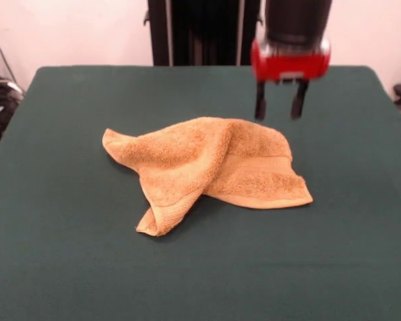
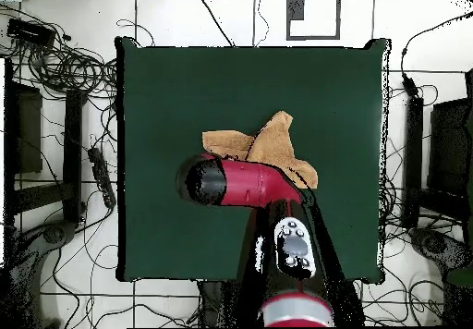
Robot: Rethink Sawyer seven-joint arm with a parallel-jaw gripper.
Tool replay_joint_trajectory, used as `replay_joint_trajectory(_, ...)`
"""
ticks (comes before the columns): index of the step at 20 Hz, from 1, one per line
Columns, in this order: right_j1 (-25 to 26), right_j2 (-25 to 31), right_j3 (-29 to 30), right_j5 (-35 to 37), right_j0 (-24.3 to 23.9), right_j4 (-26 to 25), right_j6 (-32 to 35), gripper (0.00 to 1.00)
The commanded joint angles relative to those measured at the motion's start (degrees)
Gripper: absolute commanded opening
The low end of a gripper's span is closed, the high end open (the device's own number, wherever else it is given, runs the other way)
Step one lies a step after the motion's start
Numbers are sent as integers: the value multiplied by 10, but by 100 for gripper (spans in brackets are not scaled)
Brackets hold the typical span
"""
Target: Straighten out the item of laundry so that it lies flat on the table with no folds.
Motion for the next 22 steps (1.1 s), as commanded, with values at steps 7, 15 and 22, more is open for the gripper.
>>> replay_joint_trajectory(7,177,31,-144,-56,12,12,91,100)
replay_joint_trajectory(15,211,9,-146,-90,43,11,117,100)
replay_joint_trajectory(22,226,19,-138,-121,36,17,123,100)
